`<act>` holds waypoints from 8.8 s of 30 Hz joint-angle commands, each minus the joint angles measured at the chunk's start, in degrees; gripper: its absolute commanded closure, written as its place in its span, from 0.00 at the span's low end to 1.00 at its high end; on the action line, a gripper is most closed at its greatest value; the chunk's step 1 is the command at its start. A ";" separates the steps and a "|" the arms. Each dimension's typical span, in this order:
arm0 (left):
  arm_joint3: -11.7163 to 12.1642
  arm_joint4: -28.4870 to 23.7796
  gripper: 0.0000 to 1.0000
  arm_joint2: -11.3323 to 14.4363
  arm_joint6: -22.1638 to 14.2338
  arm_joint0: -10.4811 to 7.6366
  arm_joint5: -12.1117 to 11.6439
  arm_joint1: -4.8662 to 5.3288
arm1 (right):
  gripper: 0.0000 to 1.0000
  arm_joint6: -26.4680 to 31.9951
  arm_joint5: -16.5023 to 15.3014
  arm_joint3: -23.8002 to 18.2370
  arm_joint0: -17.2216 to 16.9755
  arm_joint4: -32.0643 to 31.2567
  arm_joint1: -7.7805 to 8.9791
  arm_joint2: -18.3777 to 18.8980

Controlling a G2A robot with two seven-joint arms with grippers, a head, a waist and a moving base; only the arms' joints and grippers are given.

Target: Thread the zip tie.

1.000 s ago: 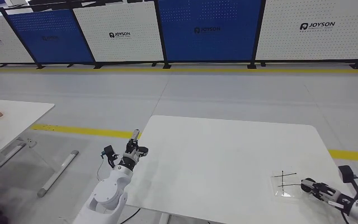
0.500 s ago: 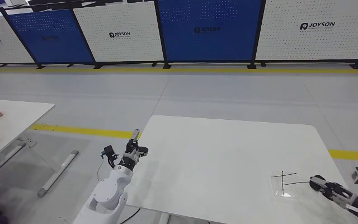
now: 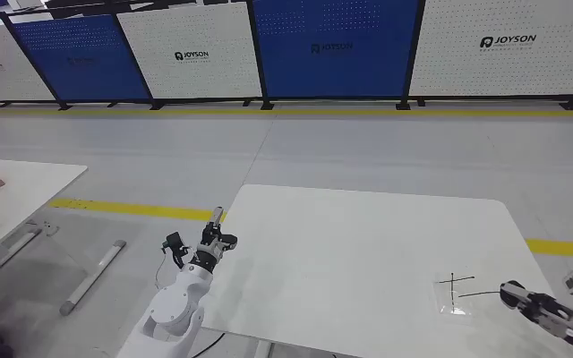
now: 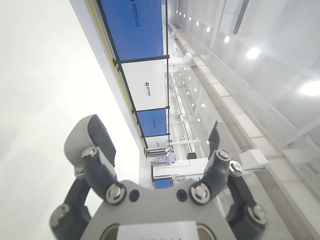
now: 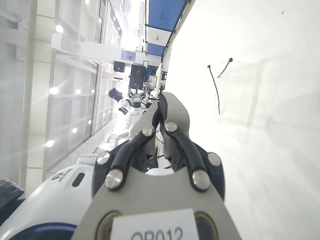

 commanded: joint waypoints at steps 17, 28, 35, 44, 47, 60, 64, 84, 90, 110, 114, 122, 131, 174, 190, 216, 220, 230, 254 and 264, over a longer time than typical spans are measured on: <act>0.00 0.00 0.00 0.00 0.00 0.00 0.00 0.00 | 1.00 -22.28 -3.10 -20.06 -15.53 5.87 -2.42 -1.81; 0.00 0.00 0.00 0.00 0.00 0.00 0.00 0.00 | 1.00 -28.47 -5.18 -23.01 -15.84 8.91 -3.30 -3.73; 0.00 0.00 0.00 0.00 0.00 0.00 0.00 0.00 | 1.00 -37.06 -3.85 -27.25 -15.86 5.35 -4.32 -8.89; 0.00 0.00 0.00 0.00 0.00 0.00 0.00 0.00 | 1.00 -37.06 -3.85 -27.25 -15.86 5.35 -4.32 -8.89; 0.00 0.00 0.00 0.00 0.00 0.00 0.00 0.00 | 1.00 -37.06 -3.85 -27.25 -15.86 5.35 -4.32 -8.89; -3.89 10.73 0.00 5.86 -10.68 1.69 -2.99 0.15 | 1.00 -37.06 -3.85 -27.25 -15.86 5.35 -4.32 -8.89; -2.17 12.90 0.00 8.30 -8.40 0.62 -4.22 -0.20 | 1.00 -37.06 -3.85 -27.25 -15.86 5.35 -4.32 -8.89; -2.21 14.08 0.00 9.81 -35.37 -2.19 -3.62 1.37 | 1.00 -37.06 -3.85 -27.25 -15.86 5.35 -4.32 -8.89; -1.86 13.03 0.00 10.45 -35.90 -2.98 -2.81 1.32 | 1.00 -37.06 -3.85 -27.25 -15.86 5.35 -4.32 -8.89; -1.86 13.03 0.00 10.45 -35.90 -2.98 -2.81 1.32 | 1.00 -49.24 -0.44 -32.68 -12.59 -10.48 -6.30 -20.99; -1.86 13.03 0.00 10.45 -35.90 -2.98 -2.81 1.32 | 1.00 -49.24 -0.44 -32.68 -12.59 -10.48 -6.30 -20.99; -1.86 13.03 0.00 10.45 -35.90 -2.98 -2.81 1.32 | 1.00 -49.24 -0.44 -32.68 -12.59 -10.48 -6.30 -20.99; -1.86 13.03 0.00 10.45 -35.90 -2.98 -2.81 1.32 | 1.00 -46.53 0.56 -33.41 -11.45 -11.21 -6.56 -22.12; 5.84 10.96 0.00 24.98 -21.52 -12.28 -4.88 -1.09 | 1.00 -49.82 -2.85 -31.11 -12.16 -8.49 -7.97 -26.39; 6.17 9.36 0.00 25.73 -20.98 -12.85 -4.36 -1.31 | 1.00 -49.82 -2.85 -31.11 -12.16 -8.49 -7.97 -26.39; 8.57 7.27 0.00 27.95 -17.61 -15.13 -2.85 -2.06 | 1.00 -49.67 -3.39 -31.56 -12.13 -11.89 -8.53 -29.48; 8.57 7.27 0.00 27.95 -17.61 -15.13 -2.85 -2.06 | 1.00 -49.67 -3.39 -31.56 -12.13 -11.89 -8.53 -29.48; 8.57 7.27 0.00 27.95 -17.61 -15.13 -2.85 -2.06 | 1.00 -49.67 -3.39 -31.56 -12.13 -11.89 -8.53 -29.48; 10.67 2.03 0.00 33.14 -17.03 -19.28 -0.46 -3.59 | 1.00 -50.72 -3.97 -30.18 -11.49 -12.31 -8.90 -30.38; 12.05 0.04 0.00 33.38 -20.36 -20.12 -0.60 -3.62 | 1.00 -51.29 -3.93 -25.49 -7.39 -11.30 -10.05 -34.25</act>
